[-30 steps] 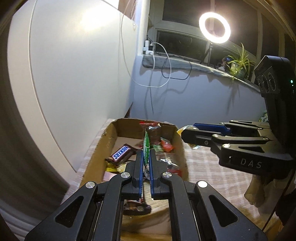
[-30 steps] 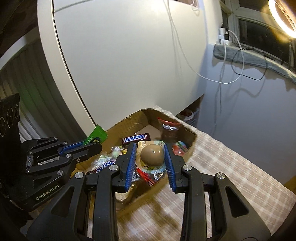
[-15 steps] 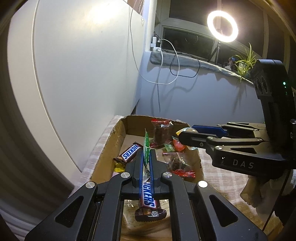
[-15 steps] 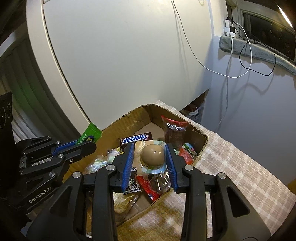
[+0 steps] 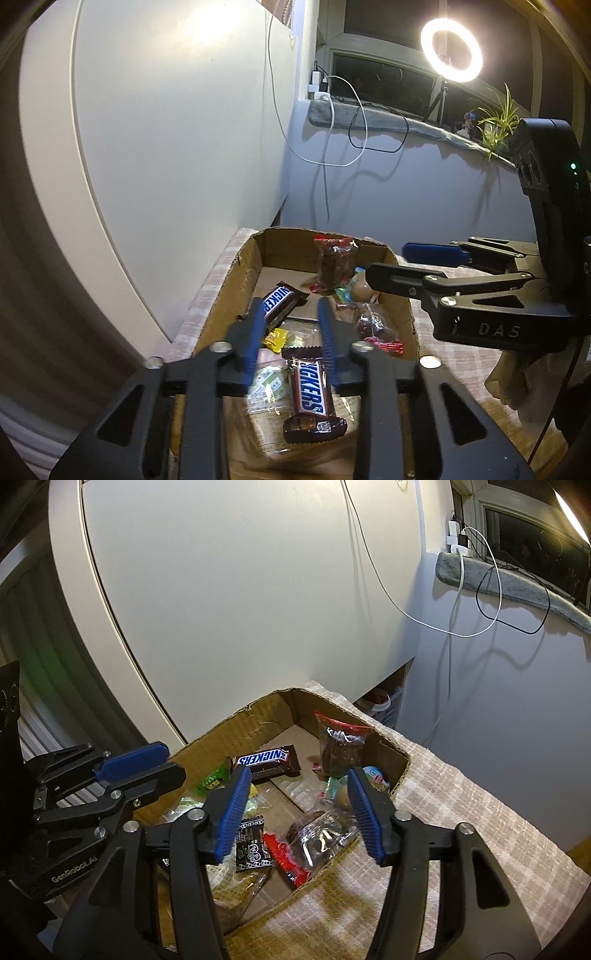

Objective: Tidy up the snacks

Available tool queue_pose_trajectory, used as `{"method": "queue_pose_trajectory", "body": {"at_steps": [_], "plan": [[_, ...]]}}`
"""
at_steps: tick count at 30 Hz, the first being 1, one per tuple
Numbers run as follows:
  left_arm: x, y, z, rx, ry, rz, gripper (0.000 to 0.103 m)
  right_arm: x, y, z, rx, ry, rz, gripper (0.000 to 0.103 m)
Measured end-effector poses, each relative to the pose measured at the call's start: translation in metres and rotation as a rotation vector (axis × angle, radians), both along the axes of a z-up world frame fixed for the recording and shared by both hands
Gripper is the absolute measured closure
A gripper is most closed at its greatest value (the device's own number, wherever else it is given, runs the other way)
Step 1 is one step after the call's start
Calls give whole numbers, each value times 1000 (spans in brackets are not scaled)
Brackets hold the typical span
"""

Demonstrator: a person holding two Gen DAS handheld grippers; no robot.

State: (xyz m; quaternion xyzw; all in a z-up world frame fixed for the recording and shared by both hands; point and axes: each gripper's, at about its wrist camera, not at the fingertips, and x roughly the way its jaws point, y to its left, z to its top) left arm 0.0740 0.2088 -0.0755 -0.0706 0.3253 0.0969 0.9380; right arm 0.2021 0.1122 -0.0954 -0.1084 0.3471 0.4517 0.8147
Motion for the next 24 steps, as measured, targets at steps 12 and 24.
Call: {"method": "queue_pose_trajectory", "body": {"at_steps": [12,24], "plan": [[-9,3,1,-1,-5,35,33,-6,-8,8,-1,-51,-39,10],[-16,6,1,-25,2,69,25,-23,-21,21,-1,-98,-104,10]]}}
